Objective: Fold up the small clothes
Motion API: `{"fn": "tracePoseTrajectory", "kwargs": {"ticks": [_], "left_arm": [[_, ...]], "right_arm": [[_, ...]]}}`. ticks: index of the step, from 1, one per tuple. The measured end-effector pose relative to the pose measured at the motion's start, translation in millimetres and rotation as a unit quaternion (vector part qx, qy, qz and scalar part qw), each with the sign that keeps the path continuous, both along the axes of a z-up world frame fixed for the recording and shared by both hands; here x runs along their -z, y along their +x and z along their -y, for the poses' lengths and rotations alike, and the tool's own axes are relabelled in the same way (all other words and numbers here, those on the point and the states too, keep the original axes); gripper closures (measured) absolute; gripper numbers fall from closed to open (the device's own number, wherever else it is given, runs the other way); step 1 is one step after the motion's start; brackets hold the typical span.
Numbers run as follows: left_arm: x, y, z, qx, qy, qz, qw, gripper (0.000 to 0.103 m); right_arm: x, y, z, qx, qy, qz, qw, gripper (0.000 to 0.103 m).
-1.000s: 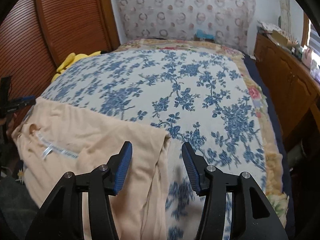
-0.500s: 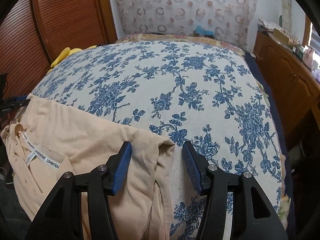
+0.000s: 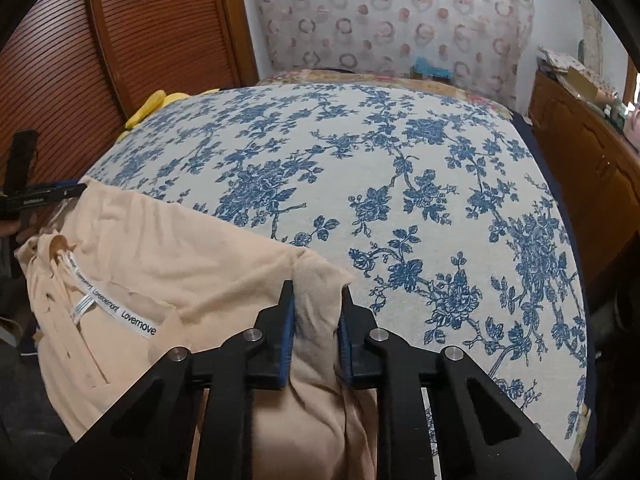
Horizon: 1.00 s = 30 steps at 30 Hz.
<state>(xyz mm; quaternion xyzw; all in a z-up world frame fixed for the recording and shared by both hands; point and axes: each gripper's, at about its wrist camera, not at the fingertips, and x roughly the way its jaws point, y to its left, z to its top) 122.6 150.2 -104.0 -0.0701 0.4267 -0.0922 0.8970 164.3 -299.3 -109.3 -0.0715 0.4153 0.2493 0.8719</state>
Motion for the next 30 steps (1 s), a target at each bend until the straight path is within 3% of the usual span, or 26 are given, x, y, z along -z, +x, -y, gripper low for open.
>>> {"fn": "tracePoseTrajectory", "kwargs": {"ticks": [3, 5, 7, 10, 11, 12, 18, 25, 30], "left_arm": [[0, -2, 8, 0.010, 0.003, 0.001, 0.9999, 0.071], [-1, -4, 12, 0.023, -0.008, 0.002, 0.9997, 0.093], [-6, -11, 18, 0.026, 0.003, 0.009, 0.9996, 0.095], [-27, -28, 20, 0.034, -0.044, 0.032, 0.9979, 0.096], [-39, -37, 24, 0.037, -0.033, 0.050, 0.9976, 0.096], [-54, -47, 28, 0.036, -0.014, 0.073, 0.9966, 0.096], [-130, -93, 36, 0.054, -0.021, 0.150, 0.9869, 0.097], [-218, -150, 30, 0.064, -0.049, 0.261, 0.9620, 0.097], [-274, -161, 19, 0.049, -0.038, 0.319, 0.9457, 0.097]], "right_arm": [[0, -1, 0, 0.000, 0.005, 0.000, 1.000, 0.091], [-1, -2, 2, 0.002, 0.011, 0.001, 1.000, 0.092], [-2, -6, 2, 0.003, 0.015, 0.007, 1.000, 0.093], [-11, -18, 2, 0.002, 0.024, 0.016, 1.000, 0.094], [-18, -23, 3, 0.007, 0.021, 0.026, 0.999, 0.094], [-27, -28, 6, 0.007, 0.026, 0.033, 0.999, 0.094], [-104, -68, 28, 0.009, 0.067, 0.102, 0.993, 0.095], [-200, -125, 54, 0.007, 0.106, 0.196, 0.975, 0.095], [-261, -143, 65, 0.003, 0.112, 0.256, 0.960, 0.095]]}}
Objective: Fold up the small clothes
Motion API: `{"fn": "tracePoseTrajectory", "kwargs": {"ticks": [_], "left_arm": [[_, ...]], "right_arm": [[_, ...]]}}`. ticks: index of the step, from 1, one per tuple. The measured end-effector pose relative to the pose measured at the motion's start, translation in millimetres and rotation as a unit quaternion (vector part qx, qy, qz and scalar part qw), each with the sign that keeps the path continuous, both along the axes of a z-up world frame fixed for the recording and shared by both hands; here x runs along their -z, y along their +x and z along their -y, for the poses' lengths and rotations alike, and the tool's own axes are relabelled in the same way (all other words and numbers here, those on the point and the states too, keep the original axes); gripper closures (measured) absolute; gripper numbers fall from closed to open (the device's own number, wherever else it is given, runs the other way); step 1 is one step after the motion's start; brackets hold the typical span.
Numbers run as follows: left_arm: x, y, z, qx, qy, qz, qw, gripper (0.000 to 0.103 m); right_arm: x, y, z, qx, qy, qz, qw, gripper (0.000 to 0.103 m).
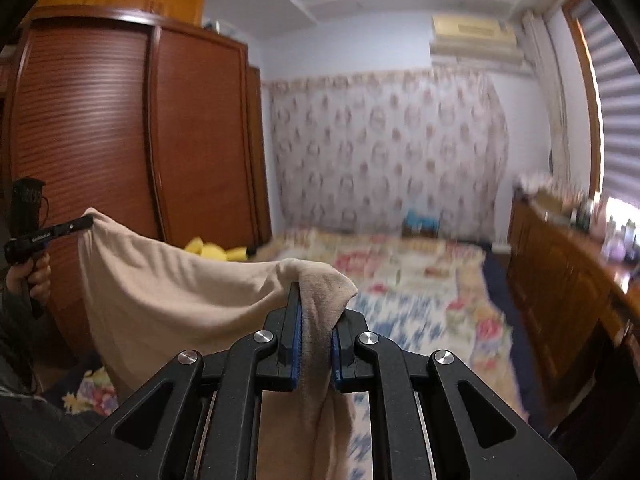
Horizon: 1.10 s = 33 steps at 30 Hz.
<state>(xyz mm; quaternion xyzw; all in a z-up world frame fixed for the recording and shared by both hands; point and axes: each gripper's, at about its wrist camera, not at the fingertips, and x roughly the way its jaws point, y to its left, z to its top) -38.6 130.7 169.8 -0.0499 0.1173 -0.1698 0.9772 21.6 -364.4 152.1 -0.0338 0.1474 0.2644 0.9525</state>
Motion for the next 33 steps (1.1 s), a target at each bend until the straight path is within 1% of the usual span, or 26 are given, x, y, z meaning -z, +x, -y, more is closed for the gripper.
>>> {"fn": "tracePoseTrajectory", "kwargs": {"ticks": [1, 2, 4, 5, 6, 7, 8, 9, 10, 11, 13, 14, 15, 16, 18, 19, 20, 21, 22, 23, 24, 26, 29, 32, 33], "left_arm": [[-7, 2, -2, -0.003, 0.001, 0.006, 1.0000, 0.097], [-22, 9, -5, -0.005, 0.002, 0.014, 0.9999, 0.096], [-41, 20, -8, -0.014, 0.006, 0.025, 0.9996, 0.096], [-54, 33, -9, -0.019, 0.012, 0.029, 0.9993, 0.096], [-61, 44, -10, -0.022, 0.018, 0.031, 0.9991, 0.096], [-67, 58, -10, -0.027, 0.025, 0.031, 0.9989, 0.096], [-72, 82, -12, -0.034, 0.031, 0.025, 0.9986, 0.096], [-73, 99, -14, -0.036, 0.031, 0.018, 0.9987, 0.096], [-70, 128, -17, -0.041, 0.034, 0.003, 0.9986, 0.096], [-63, 153, -16, -0.047, 0.043, -0.009, 0.9979, 0.095], [-45, 196, -14, -0.056, 0.063, -0.031, 0.9960, 0.095], [-29, 223, -12, -0.058, 0.073, -0.045, 0.9946, 0.094], [-9, 251, -9, -0.057, 0.082, -0.063, 0.9930, 0.093], [8, 271, -7, -0.055, 0.087, -0.076, 0.9919, 0.091], [53, 313, -2, -0.044, 0.092, -0.116, 0.9880, 0.088], [79, 332, -2, -0.038, 0.092, -0.144, 0.9846, 0.087], [92, 338, 0, -0.035, 0.089, -0.159, 0.9827, 0.084], [110, 345, 1, -0.026, 0.086, -0.177, 0.9800, 0.082], [128, 349, 2, -0.015, 0.089, -0.192, 0.9772, 0.073], [138, 349, 7, -0.012, 0.097, -0.199, 0.9750, 0.066], [146, 348, 11, -0.010, 0.105, -0.205, 0.9730, 0.064], [162, 342, 15, -0.005, 0.116, -0.223, 0.9679, 0.062], [172, 328, 19, 0.000, 0.133, -0.237, 0.9623, 0.057], [176, 308, 18, 0.002, 0.137, -0.241, 0.9608, 0.055], [178, 301, 16, 0.003, 0.134, -0.242, 0.9610, 0.054]], "right_arm": [[-16, 0, 0, -0.001, -0.003, 0.015, 1.000, 0.095], [-28, 1, -1, -0.003, -0.006, 0.027, 1.000, 0.095], [-58, 8, -6, -0.003, -0.016, 0.053, 0.998, 0.095], [-74, 15, -11, -0.006, -0.022, 0.061, 0.998, 0.095], [-82, 21, -13, -0.007, -0.025, 0.065, 0.998, 0.095], [-95, 34, -18, -0.008, -0.033, 0.068, 0.997, 0.095], [-103, 47, -24, -0.005, -0.046, 0.069, 0.997, 0.095], [-109, 69, -32, 0.008, -0.065, 0.071, 0.995, 0.095], [-111, 86, -35, 0.016, -0.075, 0.065, 0.995, 0.095], [-108, 115, -42, 0.024, -0.090, 0.052, 0.994, 0.095], [-94, 165, -54, 0.037, -0.116, 0.030, 0.992, 0.095], [-83, 188, -59, 0.041, -0.126, 0.020, 0.991, 0.094], [-65, 216, -66, 0.042, -0.138, 0.007, 0.989, 0.093], [-42, 248, -73, 0.050, -0.150, -0.011, 0.987, 0.092], [6, 298, -77, 0.073, -0.154, -0.059, 0.984, 0.079], [40, 325, -81, 0.086, -0.156, -0.093, 0.979, 0.079], [59, 336, -78, 0.090, -0.153, -0.110, 0.978, 0.079], [89, 349, -78, 0.092, -0.145, -0.135, 0.976, 0.079], [110, 355, -78, 0.091, -0.146, -0.150, 0.974, 0.079], [126, 359, -78, 0.088, -0.150, -0.162, 0.971, 0.079], [141, 361, -78, 0.083, -0.154, -0.172, 0.969, 0.079], [159, 360, -78, 0.079, -0.161, -0.183, 0.967, 0.079], [173, 355, -75, 0.069, -0.163, -0.196, 0.965, 0.076], [182, 337, -66, 0.067, -0.151, -0.202, 0.965, 0.071], [179, 334, -66, 0.067, -0.147, -0.204, 0.966, 0.070]]}}
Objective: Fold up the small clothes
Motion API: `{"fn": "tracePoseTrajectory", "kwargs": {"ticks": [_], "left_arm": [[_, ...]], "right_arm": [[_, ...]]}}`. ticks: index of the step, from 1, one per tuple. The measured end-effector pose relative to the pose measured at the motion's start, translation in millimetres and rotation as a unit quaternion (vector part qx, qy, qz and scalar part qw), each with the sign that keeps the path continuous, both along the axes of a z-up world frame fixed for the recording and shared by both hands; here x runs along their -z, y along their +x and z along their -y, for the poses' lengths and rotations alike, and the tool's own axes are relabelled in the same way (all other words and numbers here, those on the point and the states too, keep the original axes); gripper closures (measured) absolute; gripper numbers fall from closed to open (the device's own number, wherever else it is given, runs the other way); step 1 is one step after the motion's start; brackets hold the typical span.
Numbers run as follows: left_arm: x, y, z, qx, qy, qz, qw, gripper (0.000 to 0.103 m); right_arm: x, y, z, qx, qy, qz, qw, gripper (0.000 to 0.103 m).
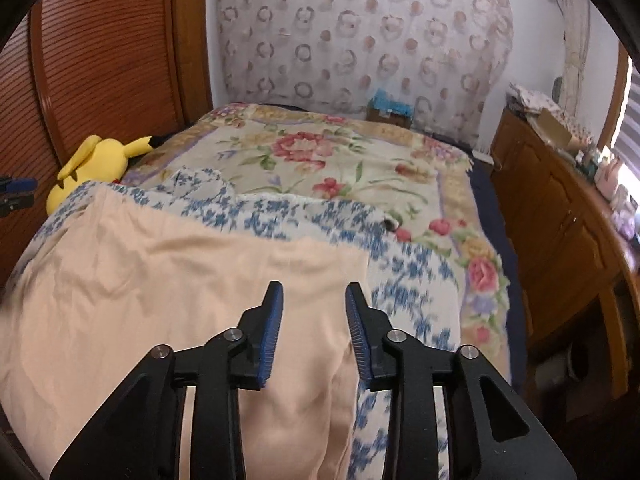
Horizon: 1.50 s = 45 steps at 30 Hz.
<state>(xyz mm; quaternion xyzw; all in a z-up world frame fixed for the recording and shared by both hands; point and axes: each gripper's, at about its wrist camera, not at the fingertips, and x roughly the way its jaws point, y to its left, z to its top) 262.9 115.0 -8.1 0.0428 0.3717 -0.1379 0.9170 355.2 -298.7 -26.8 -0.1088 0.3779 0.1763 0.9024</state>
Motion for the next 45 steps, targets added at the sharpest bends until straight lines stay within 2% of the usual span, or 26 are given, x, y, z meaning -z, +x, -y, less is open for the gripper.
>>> {"fn": "tracePoseTrajectory", "kwargs": {"ticks": [5, 12, 17, 20, 26, 31, 32, 33, 40, 43, 45], "left_arm": [[5, -32, -5, -0.007, 0.016, 0.004, 0.9998, 0.054], [29, -85, -25, -0.048, 0.011, -0.009, 0.9987, 0.054], [53, -118, -36, -0.070, 0.018, -0.029, 0.9970, 0.054], [61, -136, -42, -0.079, 0.007, -0.033, 0.9963, 0.054], [71, -179, -56, -0.097, 0.006, -0.039, 0.9945, 0.054], [77, -211, -61, -0.099, -0.014, -0.043, 0.9941, 0.055], [79, -214, -61, -0.095, -0.020, -0.045, 0.9942, 0.063], [81, -217, -61, -0.090, -0.032, -0.048, 0.9942, 0.065], [93, -217, -49, -0.075, -0.066, -0.059, 0.9933, 0.071], [93, -215, -41, -0.070, -0.056, -0.059, 0.9942, 0.072], [93, -213, -38, -0.074, -0.050, -0.057, 0.9944, 0.078]], "right_arm": [[18, -37, 17, 0.007, 0.023, -0.009, 1.000, 0.069], [44, -90, 49, 0.037, 0.058, -0.027, 0.997, 0.069], [68, -104, 60, 0.053, 0.070, -0.051, 0.995, 0.069], [71, -109, 63, 0.059, 0.077, -0.055, 0.994, 0.069], [73, -112, 56, 0.060, 0.046, -0.055, 0.996, 0.068], [76, -112, 51, 0.061, 0.026, -0.049, 0.997, 0.067], [76, -112, 50, 0.061, 0.024, -0.049, 0.997, 0.067], [76, -112, 50, 0.061, 0.023, -0.049, 0.997, 0.067], [76, -112, 50, 0.061, 0.024, -0.049, 0.997, 0.067], [76, -112, 50, 0.061, 0.025, -0.049, 0.997, 0.067], [76, -112, 50, 0.061, 0.024, -0.049, 0.997, 0.067]]}}
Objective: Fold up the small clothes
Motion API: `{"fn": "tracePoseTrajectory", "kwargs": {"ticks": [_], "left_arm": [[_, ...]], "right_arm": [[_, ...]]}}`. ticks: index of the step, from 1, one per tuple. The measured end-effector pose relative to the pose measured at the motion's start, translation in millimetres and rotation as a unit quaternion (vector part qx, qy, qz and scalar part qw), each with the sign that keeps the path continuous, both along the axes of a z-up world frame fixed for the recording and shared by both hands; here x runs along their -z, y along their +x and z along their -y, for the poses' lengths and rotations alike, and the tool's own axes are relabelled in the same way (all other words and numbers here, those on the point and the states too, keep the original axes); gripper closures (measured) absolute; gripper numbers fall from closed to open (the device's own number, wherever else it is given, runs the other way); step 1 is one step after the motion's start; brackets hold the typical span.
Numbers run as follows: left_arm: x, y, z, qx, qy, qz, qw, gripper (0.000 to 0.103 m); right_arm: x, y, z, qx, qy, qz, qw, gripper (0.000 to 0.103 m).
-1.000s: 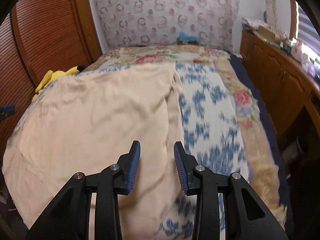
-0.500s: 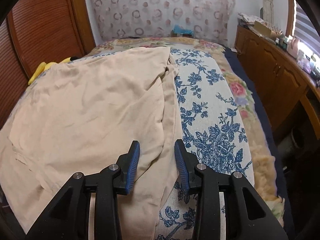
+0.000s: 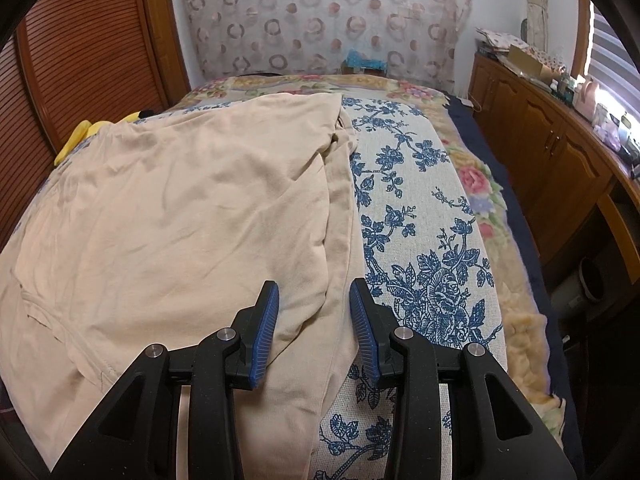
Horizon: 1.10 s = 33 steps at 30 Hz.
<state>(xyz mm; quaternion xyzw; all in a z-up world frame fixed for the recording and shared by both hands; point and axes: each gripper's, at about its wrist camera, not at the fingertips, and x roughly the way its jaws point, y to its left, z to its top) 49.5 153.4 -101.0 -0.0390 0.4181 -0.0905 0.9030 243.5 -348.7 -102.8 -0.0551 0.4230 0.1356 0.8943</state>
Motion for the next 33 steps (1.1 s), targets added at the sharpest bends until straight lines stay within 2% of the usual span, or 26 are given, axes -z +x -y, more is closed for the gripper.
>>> {"fn": "tracePoseTrajectory", "kwargs": {"ticks": [2, 6, 9, 13, 16, 18, 20, 21, 23, 25, 26, 28, 31, 33], "left_arm": [[1, -1, 1, -0.005, 0.003, -0.002, 1.0000, 0.099], [-8, -17, 0, -0.017, 0.023, 0.007, 0.9996, 0.101], [-25, -36, -6, -0.025, 0.037, 0.017, 0.9988, 0.101], [-44, -58, -16, -0.044, 0.078, 0.032, 0.9955, 0.101], [-49, -64, -23, -0.050, 0.080, 0.035, 0.9949, 0.101], [-50, -63, -26, -0.053, 0.080, 0.035, 0.9948, 0.093], [-51, -60, -26, -0.047, 0.071, 0.039, 0.9956, 0.076], [-52, -58, -24, -0.043, 0.064, 0.042, 0.9961, 0.073], [-54, -51, -21, -0.036, 0.050, 0.046, 0.9970, 0.059], [-56, -43, -16, -0.028, 0.040, 0.053, 0.9974, 0.056], [-58, -37, -12, -0.024, 0.036, 0.058, 0.9974, 0.049], [-61, -24, -6, -0.023, 0.030, 0.063, 0.9973, 0.043], [-61, 2, 2, -0.007, 0.009, 0.061, 0.9980, 0.043], [-59, 18, 9, -0.004, 0.012, 0.056, 0.9984, 0.043]], "right_arm": [[0, 0, 0, 0.000, 0.001, 0.000, 1.000, 0.067], [0, 0, 0, 0.000, 0.000, 0.000, 1.000, 0.067], [0, 0, 0, 0.000, 0.000, 0.000, 1.000, 0.067], [0, 0, -1, 0.000, 0.000, 0.000, 1.000, 0.067], [0, 0, 0, 0.000, 0.001, 0.000, 1.000, 0.067], [0, 0, 0, 0.000, 0.000, 0.000, 1.000, 0.067], [0, 0, 0, 0.000, 0.000, 0.000, 1.000, 0.067], [0, 0, 0, 0.000, 0.000, 0.000, 1.000, 0.067], [0, 0, 0, 0.000, 0.001, 0.000, 1.000, 0.067], [0, 0, 0, 0.000, 0.000, 0.000, 1.000, 0.067], [0, 0, 0, 0.000, 0.001, 0.000, 1.000, 0.067], [0, 0, 0, 0.000, 0.001, 0.000, 1.000, 0.067], [0, 0, 0, 0.000, 0.001, 0.000, 1.000, 0.067], [0, 0, 0, 0.000, 0.001, 0.000, 1.000, 0.067]]}}
